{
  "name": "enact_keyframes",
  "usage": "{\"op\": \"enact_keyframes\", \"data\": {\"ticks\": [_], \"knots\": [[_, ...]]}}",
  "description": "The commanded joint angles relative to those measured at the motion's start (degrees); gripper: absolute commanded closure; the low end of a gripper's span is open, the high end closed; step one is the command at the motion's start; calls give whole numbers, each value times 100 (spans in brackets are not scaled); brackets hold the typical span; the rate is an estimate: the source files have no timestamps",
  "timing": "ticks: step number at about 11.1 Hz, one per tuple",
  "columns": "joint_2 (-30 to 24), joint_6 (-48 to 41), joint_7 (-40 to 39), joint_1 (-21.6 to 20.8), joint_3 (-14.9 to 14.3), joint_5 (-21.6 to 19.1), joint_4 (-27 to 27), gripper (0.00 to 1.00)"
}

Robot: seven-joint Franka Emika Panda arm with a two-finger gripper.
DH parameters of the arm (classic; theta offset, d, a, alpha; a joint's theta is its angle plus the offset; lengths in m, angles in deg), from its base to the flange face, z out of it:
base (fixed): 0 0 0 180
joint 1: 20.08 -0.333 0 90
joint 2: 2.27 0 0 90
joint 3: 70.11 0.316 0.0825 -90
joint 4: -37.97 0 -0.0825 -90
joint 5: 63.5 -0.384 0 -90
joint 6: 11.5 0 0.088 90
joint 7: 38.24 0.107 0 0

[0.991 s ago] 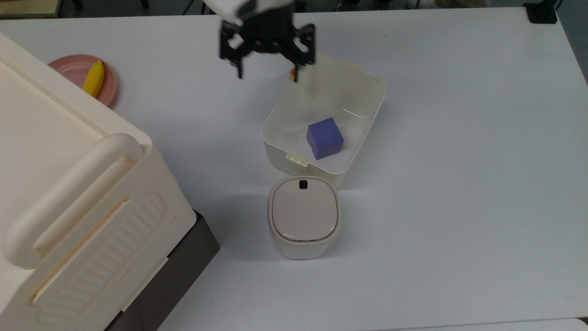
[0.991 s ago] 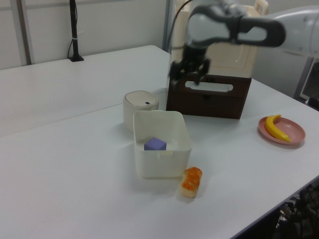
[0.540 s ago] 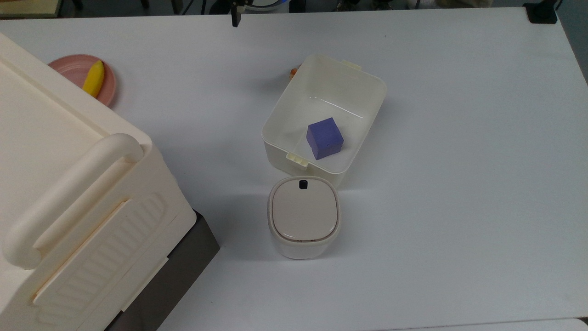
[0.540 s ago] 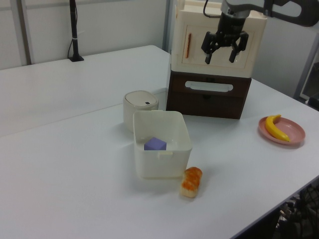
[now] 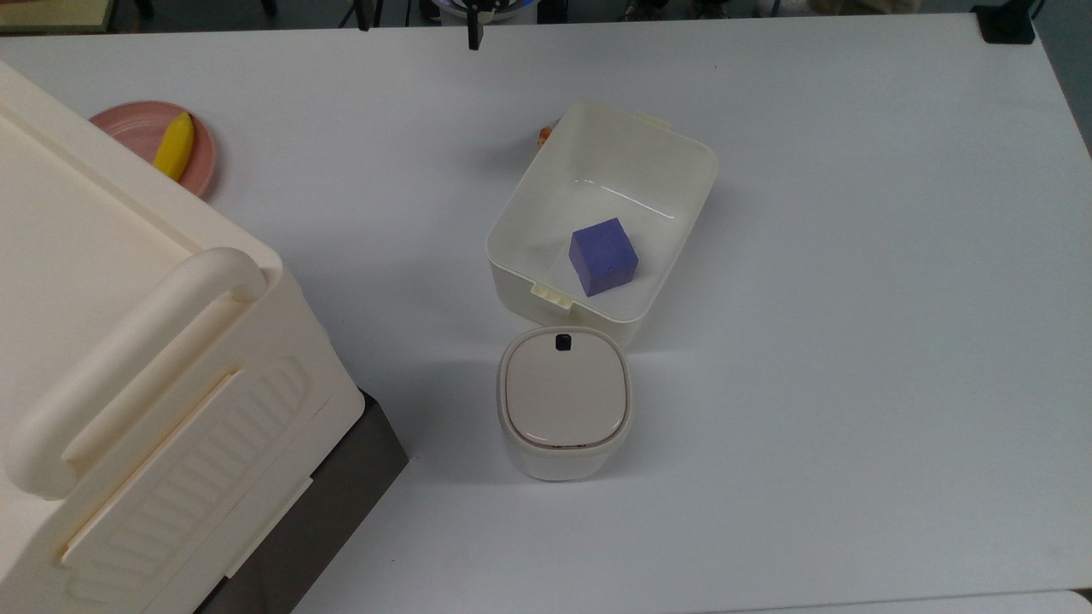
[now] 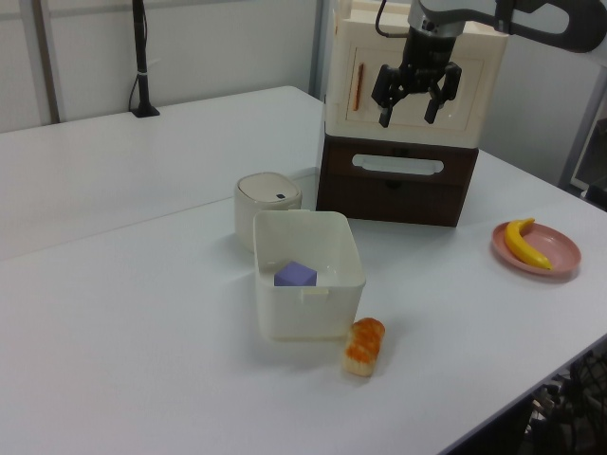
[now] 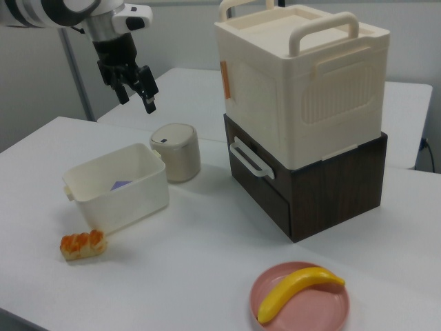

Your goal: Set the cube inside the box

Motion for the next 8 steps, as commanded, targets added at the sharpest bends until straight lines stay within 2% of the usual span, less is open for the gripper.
{"op": "enact_keyframes", "data": {"ticks": [1,8], "knots": [[-81,-124,-230,-114,-158,-121,64,0],[-72,-124,-309,-96,-158,-147,73,0]]}}
